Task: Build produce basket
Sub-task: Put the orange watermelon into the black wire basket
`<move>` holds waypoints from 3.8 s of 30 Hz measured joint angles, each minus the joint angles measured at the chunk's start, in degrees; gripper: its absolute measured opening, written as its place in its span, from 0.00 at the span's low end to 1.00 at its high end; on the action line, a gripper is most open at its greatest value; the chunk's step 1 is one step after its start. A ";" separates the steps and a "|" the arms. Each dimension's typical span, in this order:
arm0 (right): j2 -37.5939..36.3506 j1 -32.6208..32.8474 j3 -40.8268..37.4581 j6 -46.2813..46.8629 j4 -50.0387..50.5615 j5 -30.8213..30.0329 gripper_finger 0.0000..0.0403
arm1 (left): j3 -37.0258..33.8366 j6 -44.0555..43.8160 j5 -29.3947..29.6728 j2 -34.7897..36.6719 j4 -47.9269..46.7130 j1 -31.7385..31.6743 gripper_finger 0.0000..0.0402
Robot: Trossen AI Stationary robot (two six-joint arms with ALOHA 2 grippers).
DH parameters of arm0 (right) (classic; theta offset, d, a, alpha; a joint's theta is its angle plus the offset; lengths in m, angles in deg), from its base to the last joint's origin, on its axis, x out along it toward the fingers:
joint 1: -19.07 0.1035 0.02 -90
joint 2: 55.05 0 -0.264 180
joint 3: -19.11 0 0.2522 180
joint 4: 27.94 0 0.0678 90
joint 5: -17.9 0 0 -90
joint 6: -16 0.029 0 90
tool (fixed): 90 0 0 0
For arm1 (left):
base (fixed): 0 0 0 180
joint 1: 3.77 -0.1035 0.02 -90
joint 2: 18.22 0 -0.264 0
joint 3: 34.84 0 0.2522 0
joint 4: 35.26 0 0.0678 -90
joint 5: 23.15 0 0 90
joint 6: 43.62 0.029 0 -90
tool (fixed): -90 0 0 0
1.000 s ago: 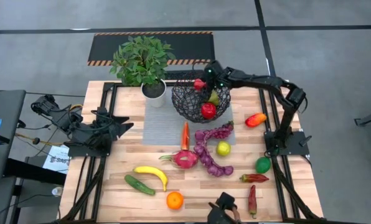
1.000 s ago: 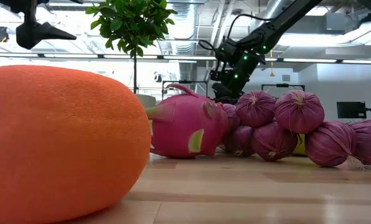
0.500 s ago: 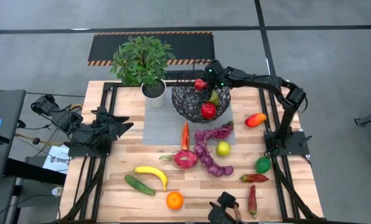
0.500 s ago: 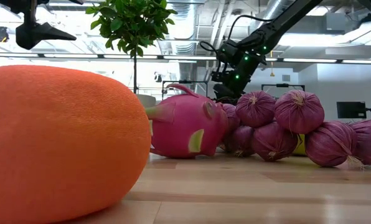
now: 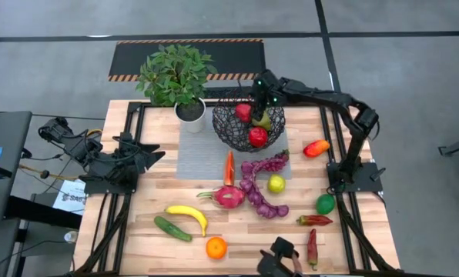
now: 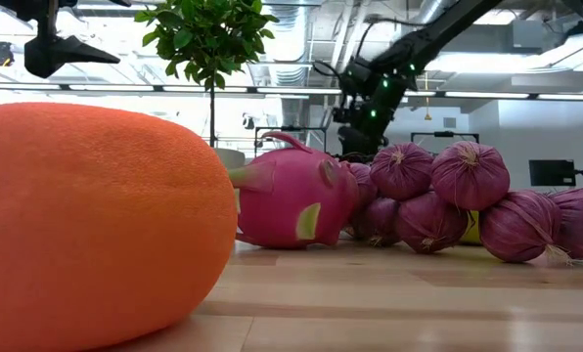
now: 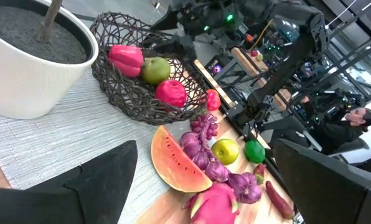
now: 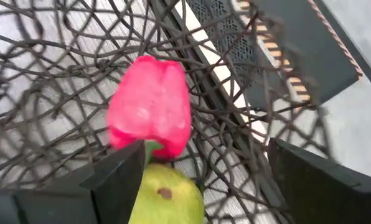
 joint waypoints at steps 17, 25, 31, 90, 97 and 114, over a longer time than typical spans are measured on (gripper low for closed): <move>-11.76 17.07 12.11 20.06 34.89 15.16 0.87 | 0.00 1.29 -2.32 -0.02 -0.07 0.00 0.91; -15.00 38.16 0.16 35.54 7.85 -0.02 0.86 | 0.00 1.33 -2.88 -0.02 -0.09 0.00 0.91; -5.19 44.88 -0.51 48.84 -4.05 -11.42 0.86 | 0.00 0.94 -3.35 -0.01 -0.09 0.00 0.91; -5.71 37.50 19.90 47.60 37.64 -20.88 0.15 | -0.02 -3.78 -5.62 -0.02 -0.55 0.00 0.91; -9.55 29.01 18.33 35.36 48.45 -30.26 0.15 | -0.02 -3.84 -4.21 -0.02 -0.57 0.00 0.91; -5.56 16.10 6.44 -3.49 33.25 -31.49 0.15 | -0.02 -8.63 -2.24 -0.02 -4.06 0.00 0.91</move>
